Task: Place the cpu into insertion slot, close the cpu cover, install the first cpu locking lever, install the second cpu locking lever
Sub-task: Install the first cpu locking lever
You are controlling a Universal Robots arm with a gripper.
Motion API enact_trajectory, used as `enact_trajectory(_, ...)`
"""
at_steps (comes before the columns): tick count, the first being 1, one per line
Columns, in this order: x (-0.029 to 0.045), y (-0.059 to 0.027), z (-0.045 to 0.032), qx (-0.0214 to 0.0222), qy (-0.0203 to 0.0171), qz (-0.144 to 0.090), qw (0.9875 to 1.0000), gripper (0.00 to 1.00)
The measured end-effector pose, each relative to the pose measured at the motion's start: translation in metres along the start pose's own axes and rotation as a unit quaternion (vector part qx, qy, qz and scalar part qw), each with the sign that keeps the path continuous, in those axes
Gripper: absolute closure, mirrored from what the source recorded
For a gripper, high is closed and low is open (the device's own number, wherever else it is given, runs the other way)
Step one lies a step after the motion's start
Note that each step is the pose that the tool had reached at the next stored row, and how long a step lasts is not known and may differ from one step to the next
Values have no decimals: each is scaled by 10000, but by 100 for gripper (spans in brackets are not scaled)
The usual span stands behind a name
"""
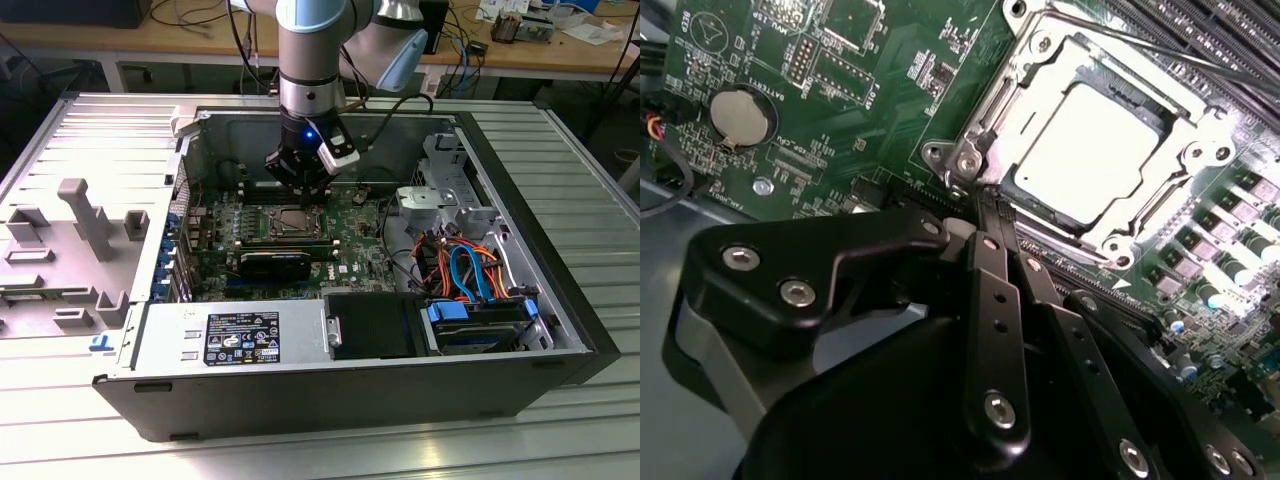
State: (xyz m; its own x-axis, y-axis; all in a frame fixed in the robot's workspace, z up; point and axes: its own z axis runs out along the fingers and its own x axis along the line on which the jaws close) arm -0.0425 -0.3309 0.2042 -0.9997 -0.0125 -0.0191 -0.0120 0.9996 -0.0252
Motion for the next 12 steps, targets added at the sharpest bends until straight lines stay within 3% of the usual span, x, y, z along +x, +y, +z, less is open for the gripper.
enact_trajectory(3,-1,1,-14,-25,-1,0,10000,89)
enact_trajectory(12,-6,-5,-10,-23,1,1,10000,89)
